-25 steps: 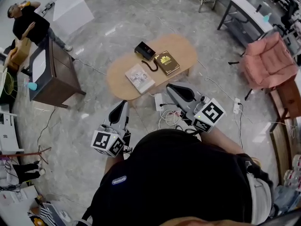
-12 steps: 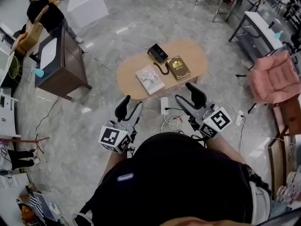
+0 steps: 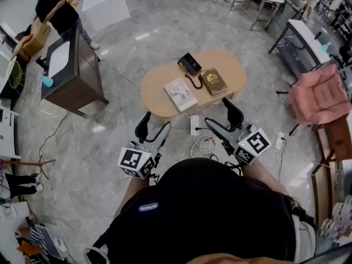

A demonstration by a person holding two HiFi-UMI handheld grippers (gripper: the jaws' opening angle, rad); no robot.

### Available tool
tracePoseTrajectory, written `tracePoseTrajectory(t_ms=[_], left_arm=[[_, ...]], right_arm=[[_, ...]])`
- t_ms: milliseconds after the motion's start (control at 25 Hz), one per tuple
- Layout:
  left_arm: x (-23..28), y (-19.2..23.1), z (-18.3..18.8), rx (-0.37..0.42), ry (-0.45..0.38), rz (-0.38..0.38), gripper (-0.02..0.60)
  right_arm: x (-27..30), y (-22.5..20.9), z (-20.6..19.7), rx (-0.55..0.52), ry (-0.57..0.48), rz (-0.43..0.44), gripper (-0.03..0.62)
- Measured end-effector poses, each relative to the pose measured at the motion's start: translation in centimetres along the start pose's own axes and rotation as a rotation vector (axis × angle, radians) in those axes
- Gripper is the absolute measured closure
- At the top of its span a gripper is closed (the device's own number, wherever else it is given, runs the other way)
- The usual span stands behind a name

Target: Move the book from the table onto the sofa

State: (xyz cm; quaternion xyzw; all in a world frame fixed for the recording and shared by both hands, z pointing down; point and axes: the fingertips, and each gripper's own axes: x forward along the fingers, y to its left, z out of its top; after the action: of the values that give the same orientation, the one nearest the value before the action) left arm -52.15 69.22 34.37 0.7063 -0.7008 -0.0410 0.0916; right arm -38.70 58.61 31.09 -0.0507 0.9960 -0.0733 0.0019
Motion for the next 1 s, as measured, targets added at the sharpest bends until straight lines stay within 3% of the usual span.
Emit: tracePoseTrajectory(t_ms=[320,480,760,1000], left_arm=[[-2.1,2.3,-2.0,0.001,0.072,-0.038,0.27],[-1.5,3.1,-2.8,0.016,0.08,-0.02,0.27],[3.0,3.6,-3.6,0.052,0.038,0.084,0.27],[7.2,1.9,-4.6,0.072,0.082,0.103,0.27]], right_arm=[[0.7,2.5,-2.0,0.025,0.011,-0.077,0.195],[-0.1,2.1,-3.2,0.048,0.017,-0.109,0.194],[-3.0,-3.4,-4.5,0.098,-0.002,-0.171,0.195],[-3.6,-7.4,-4.3,0.106,-0.013,-0.136,0.194]])
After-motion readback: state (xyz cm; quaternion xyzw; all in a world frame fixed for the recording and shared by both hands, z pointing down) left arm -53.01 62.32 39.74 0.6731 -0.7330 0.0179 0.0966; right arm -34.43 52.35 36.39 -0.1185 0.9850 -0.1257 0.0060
